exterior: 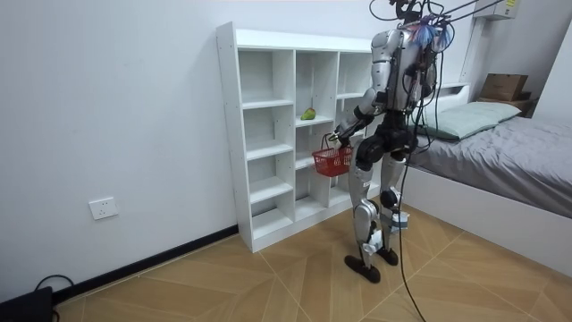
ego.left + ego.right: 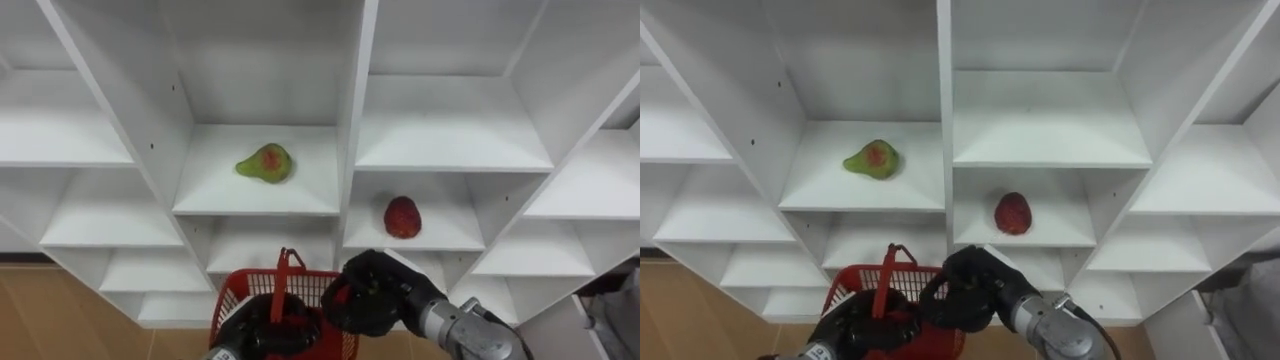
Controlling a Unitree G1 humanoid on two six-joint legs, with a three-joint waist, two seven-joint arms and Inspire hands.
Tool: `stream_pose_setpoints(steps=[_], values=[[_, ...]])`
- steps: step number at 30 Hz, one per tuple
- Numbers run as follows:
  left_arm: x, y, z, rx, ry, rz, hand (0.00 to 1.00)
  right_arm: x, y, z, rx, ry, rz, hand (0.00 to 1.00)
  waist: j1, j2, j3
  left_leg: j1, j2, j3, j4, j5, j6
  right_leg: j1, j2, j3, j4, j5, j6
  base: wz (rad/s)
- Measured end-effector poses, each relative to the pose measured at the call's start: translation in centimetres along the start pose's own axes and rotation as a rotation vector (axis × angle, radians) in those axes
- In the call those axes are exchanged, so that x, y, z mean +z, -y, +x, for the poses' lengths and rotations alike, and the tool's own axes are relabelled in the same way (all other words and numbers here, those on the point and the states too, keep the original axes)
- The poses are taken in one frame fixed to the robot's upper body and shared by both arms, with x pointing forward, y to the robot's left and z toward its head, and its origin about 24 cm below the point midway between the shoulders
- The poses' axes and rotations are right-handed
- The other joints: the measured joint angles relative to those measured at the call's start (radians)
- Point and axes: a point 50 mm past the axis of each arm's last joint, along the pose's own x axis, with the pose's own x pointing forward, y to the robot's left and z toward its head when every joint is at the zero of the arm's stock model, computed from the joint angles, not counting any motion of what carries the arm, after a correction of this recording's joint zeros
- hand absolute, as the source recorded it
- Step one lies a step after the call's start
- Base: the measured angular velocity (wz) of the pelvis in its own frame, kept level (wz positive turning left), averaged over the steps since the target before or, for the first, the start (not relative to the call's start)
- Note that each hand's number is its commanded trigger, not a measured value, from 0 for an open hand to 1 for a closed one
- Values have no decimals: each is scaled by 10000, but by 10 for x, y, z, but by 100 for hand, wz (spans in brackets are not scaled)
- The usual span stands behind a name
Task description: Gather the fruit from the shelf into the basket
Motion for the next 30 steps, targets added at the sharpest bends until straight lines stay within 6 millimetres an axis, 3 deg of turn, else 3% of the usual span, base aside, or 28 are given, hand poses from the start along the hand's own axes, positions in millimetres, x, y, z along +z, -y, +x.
stream_pose_setpoints(steps=[9,17,30], values=[[2,7,2,-370,105,-22,100,2,-8,5,146,249,744,100,2,-62,-55,-139,-8,-142,63,0,0,-78,-20,-96,54,3,-3,2],[1,11,3,-465,98,-63,100,4,-5,19,-310,278,1952,100,78,-102,53,-79,-5,-136,60,0,0,29,-39,-245,18,-3,-2,5],[1,13,4,-569,64,-5,100,0,-8,23,-619,90,2190,100,210,-103,72,-73,-15,-362,68,0,0,264,-79,-517,-5,-2,-1,6]])
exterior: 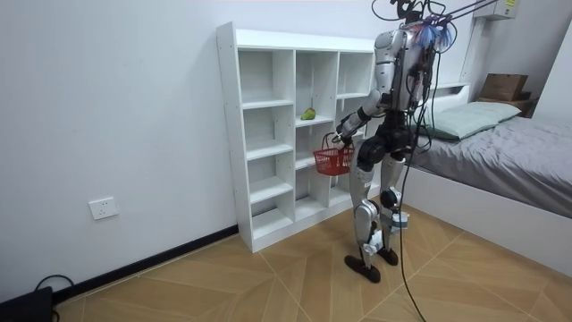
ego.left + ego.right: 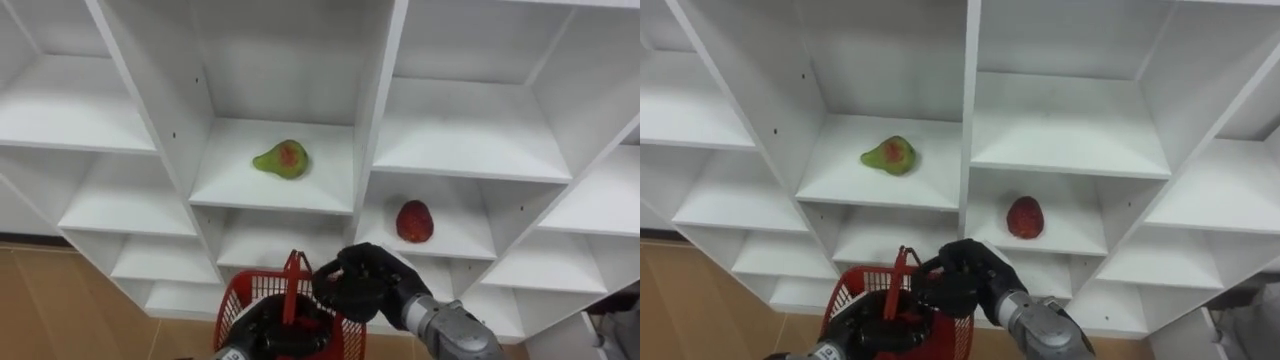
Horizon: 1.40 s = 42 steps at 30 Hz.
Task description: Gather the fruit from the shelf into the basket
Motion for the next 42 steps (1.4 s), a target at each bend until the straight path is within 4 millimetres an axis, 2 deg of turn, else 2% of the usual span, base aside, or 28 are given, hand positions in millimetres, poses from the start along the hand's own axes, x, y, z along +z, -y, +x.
stream_pose_setpoints(steps=[4,13,22,34,42], values=[[0,1,0,-32,-19,10,100,-5,3,2,-291,-209,240,100,-41,40,27,-8,-5,-56,8,0,0,72,-13,-96,-90,-3,6,8],[-5,6,0,-194,-198,80,100,-10,8,4,-826,-481,283,100,-39,34,23,23,-14,-157,9,1,1,236,-23,-305,-196,-6,11,6],[-8,8,0,-370,-303,153,100,-18,12,6,-1202,-887,325,100,-11,43,27,50,-12,-201,8,0,1,324,-24,-333,-316,-7,12,1],[-9,9,0,-431,-376,136,100,-22,7,8,-963,-1097,131,100,-42,138,44,-38,-21,-294,18,0,1,310,-30,-392,-332,-11,18,0],[-12,9,-1,-423,-513,116,100,-23,7,8,-1026,-1146,124,100,-26,241,4,-59,-22,-343,16,0,1,288,-31,-425,-324,-10,18,0]])
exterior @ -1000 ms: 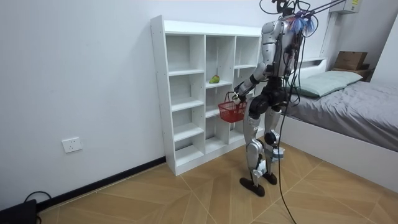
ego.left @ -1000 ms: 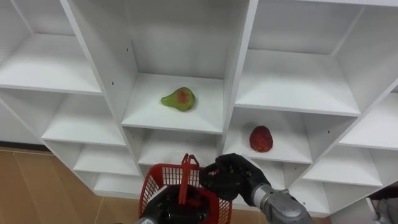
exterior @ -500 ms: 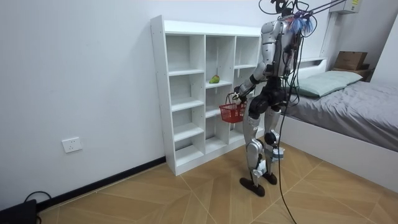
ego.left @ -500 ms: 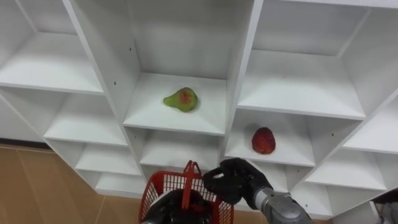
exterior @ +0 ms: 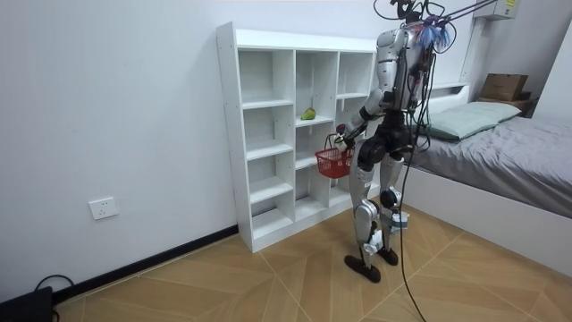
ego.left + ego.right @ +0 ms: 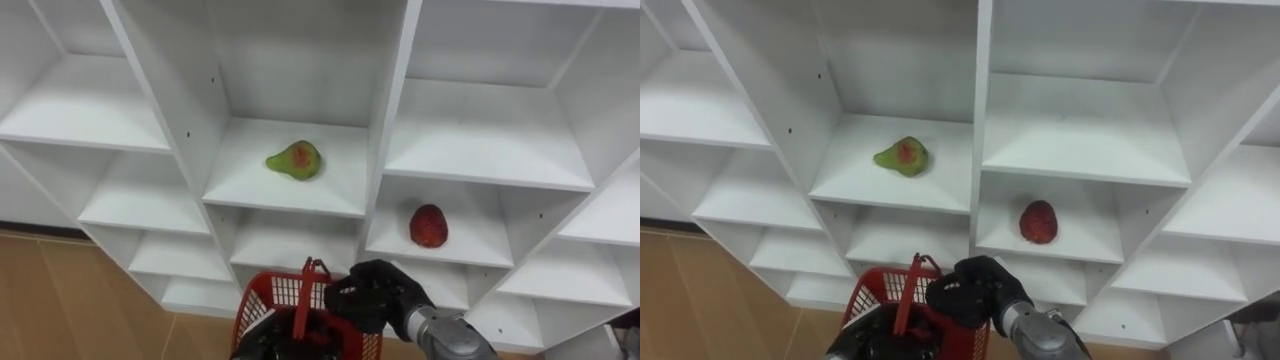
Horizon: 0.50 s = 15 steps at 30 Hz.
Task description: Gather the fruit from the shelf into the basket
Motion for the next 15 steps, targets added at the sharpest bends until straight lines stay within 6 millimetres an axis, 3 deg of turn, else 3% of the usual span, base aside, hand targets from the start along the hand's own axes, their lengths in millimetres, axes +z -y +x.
stream_pose_setpoints(steps=[2,4,5,6,15], values=[[0,0,0,-19,-10,12,100,0,0,0,0,-2,-4,72,-26,0,0,1,-3,0,2,0,0,19,-2,-12,-5,0,0,0],[0,1,0,-47,-27,28,100,0,0,0,16,-7,-13,17,-33,0,0,-5,-53,-3,3,0,0,18,-5,-19,-6,-1,1,0],[-1,2,0,-75,-42,47,100,0,-1,0,30,-10,-15,5,-39,-1,-1,-5,-55,-6,3,0,0,20,-7,-30,-5,-1,1,0],[-1,2,1,-86,-48,53,100,0,-1,0,32,-9,-9,0,-41,-1,-1,-5,-55,-8,3,0,0,21,-8,-35,-5,-1,1,0],[-2,2,0,-106,-121,65,100,0,-1,0,47,7,-28,0,-76,1,-1,58,-68,-19,7,0,0,112,-22,-76,-17,-10,17,0]])
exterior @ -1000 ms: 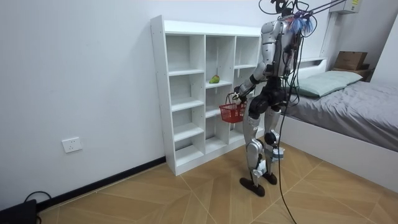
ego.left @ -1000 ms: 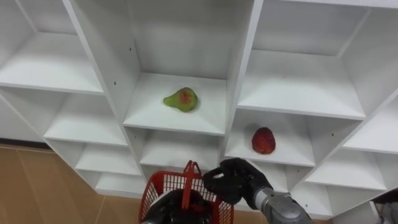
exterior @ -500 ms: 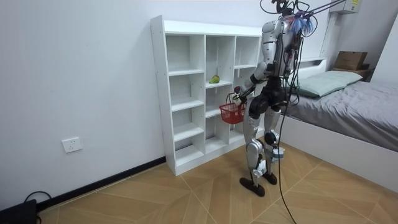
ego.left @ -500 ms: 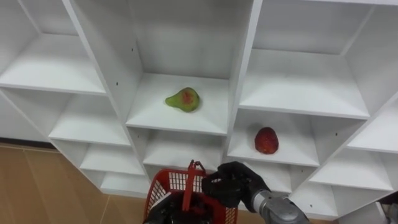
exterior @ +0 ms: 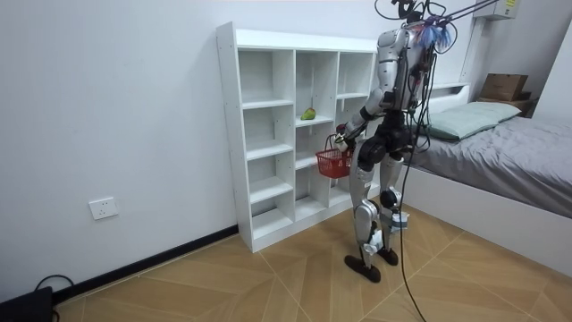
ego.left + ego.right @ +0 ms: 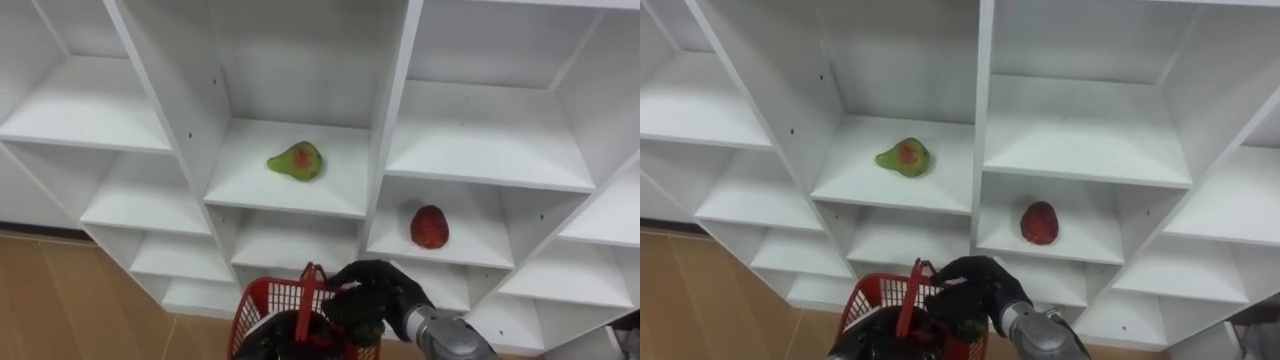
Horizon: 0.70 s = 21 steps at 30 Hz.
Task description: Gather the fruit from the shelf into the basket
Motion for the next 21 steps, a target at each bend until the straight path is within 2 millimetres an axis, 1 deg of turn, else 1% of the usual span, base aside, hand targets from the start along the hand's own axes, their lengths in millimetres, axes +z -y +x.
stream_pose_setpoints(steps=[6,14,21], values=[[-3,0,-1,-5,-231,13,100,0,-1,0,42,6,11,0,-121,-1,1,-7,-17,6,8,0,0,2,-21,-38,2,-14,22,0],[-4,-1,-1,28,-278,24,100,0,-1,0,64,-23,-41,0,-127,-5,1,-18,-75,-8,5,0,1,4,-94,-74,10,-44,74,0],[-3,-1,-1,29,-270,24,100,0,-1,0,53,-19,-38,0,-132,-41,6,25,-75,-13,-3,0,1,50,-121,-77,15,-54,92,0]])
